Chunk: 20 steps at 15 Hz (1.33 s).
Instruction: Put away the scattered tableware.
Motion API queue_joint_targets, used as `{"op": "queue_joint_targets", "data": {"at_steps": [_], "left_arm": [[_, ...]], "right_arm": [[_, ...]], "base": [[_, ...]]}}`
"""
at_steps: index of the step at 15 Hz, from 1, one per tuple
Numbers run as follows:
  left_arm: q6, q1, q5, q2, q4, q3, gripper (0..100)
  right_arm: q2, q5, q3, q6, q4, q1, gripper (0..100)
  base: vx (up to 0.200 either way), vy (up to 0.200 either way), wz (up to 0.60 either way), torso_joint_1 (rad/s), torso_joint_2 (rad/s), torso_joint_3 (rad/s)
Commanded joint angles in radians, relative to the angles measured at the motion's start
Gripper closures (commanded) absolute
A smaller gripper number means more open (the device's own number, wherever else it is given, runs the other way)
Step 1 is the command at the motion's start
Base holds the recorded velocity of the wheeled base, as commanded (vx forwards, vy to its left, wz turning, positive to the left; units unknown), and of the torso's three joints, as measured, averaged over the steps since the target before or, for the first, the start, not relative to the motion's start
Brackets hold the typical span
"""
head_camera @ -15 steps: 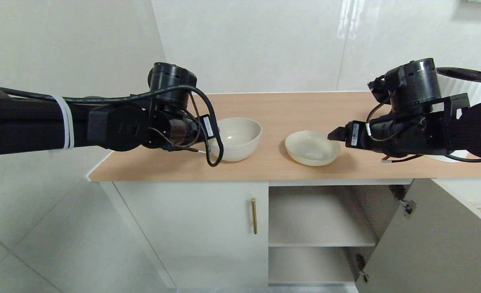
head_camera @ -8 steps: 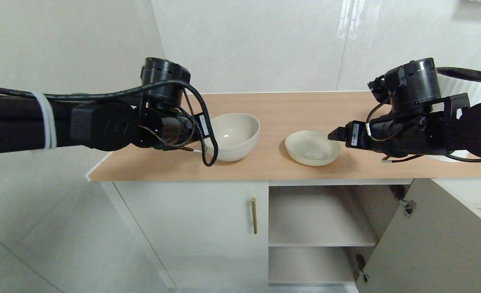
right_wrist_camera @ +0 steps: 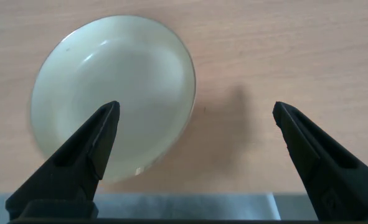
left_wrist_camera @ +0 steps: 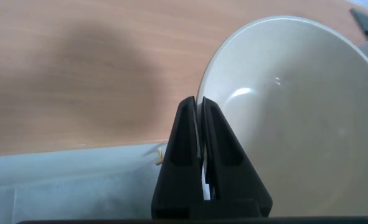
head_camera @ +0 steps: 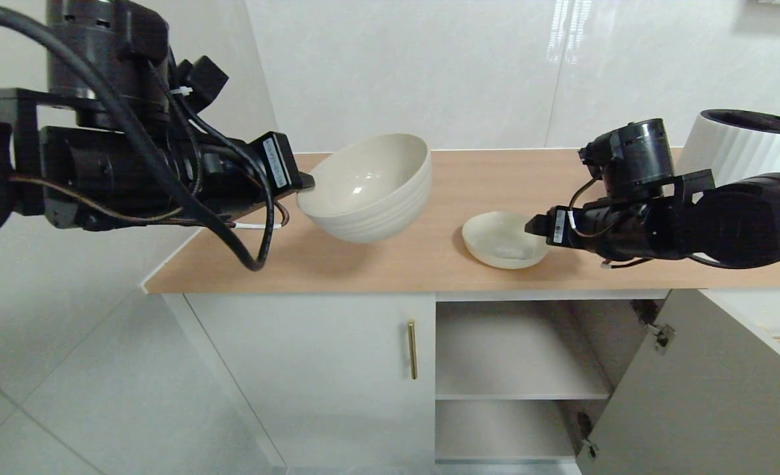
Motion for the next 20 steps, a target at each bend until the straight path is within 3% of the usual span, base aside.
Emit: {"op": "queue_joint_targets", "data": {"at_steps": [1,6,7,16,20], "left_arm": [[0.0,0.0,-0.001,-0.04,-0.001,0.007,100],[0.0,0.0,-0.002,-0.052,-0.001,0.01,100],[0.0,0.0,-0.002,-0.051,-0.001,0.01,100],[0.0,0.0,-0.002,-0.051,-0.001,0.027,100],[0.003,-0.003,-0.001,-0.106,0.001,0.112,100]], "right_arm": [[0.04,0.001,-0.002,0.0,-0.008,-0.006,0],[0.069,-0.001,-0.016,0.0,-0.021,-0.028,0],[0.069,0.001,-0.015,0.001,-0.035,-0.028,100],[0.013,0.008,-0.011,0.015,-0.041,-0.041,100],[-0.149,0.043,0.082,0.024,-0.011,-0.041,100]], "base": [[0.0,0.0,0.0,0.0,0.0,0.0],[0.0,0.0,0.0,0.0,0.0,0.0],[0.0,0.0,0.0,0.0,0.0,0.0],[0.0,0.0,0.0,0.0,0.0,0.0],[0.0,0.0,0.0,0.0,0.0,0.0]]}}
